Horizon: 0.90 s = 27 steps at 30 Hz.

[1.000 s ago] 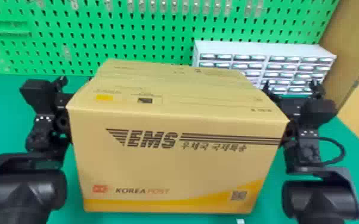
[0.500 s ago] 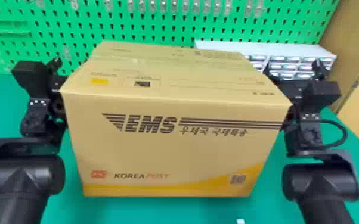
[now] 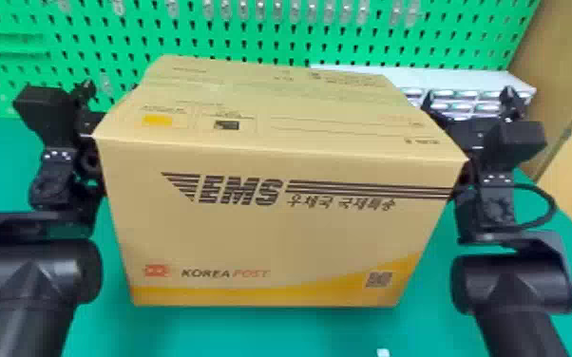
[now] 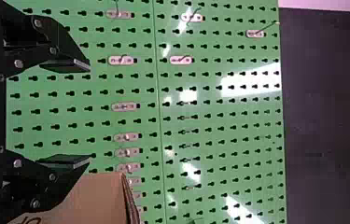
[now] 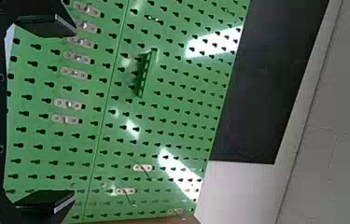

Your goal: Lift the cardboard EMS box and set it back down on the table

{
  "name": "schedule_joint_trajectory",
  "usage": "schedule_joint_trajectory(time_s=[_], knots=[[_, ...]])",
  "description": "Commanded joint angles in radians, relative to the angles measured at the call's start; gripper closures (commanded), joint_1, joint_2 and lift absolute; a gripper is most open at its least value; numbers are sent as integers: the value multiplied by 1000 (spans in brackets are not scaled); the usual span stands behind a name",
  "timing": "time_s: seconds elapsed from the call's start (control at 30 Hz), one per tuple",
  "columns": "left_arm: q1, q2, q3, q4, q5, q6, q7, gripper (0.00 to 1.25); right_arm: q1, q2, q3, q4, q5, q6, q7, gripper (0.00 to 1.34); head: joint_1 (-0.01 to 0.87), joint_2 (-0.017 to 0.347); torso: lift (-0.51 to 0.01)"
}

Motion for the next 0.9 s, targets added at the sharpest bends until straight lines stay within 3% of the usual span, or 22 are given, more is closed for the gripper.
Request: schedule_joint_trajectory(time_s=[0.0,0.87], knots=[[2,0,1,0,0,0,0,549,-1,0,-2,0,0,0,-1,78,678,-14,-92],[39,0,8,0,-34,25,0,549,-4,6,-2,-5,23,0,1,78,678,-14,-92]])
